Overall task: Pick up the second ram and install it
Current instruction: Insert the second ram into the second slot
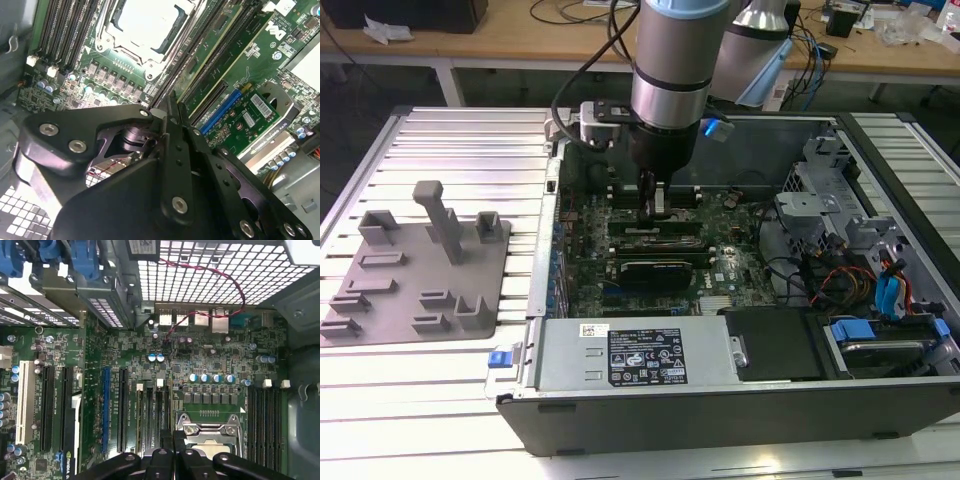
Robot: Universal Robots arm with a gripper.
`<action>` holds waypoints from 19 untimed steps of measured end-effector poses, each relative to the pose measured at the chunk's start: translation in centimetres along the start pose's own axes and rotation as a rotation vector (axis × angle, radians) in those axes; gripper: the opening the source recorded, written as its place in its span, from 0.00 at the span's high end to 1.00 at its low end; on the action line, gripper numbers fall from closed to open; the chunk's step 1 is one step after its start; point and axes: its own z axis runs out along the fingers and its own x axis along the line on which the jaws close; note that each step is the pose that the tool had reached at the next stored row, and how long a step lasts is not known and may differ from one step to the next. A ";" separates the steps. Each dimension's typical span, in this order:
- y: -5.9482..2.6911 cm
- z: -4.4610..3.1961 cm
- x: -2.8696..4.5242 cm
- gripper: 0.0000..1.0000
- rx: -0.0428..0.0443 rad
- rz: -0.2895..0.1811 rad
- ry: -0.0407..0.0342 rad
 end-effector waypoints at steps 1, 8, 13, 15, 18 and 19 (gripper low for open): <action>-0.03 0.07 0.05 0.91 0.0004 0.009 -0.0007; -0.20 0.38 0.48 0.91 0.0006 0.026 -0.0013; -0.72 0.48 1.00 0.91 0.0008 0.024 -0.0016; -1.01 0.61 1.16 0.91 0.0005 0.020 -0.0011; -1.06 0.91 1.19 0.91 0.0008 0.007 -0.0012; -1.16 1.09 1.20 0.91 0.0008 0.007 -0.0016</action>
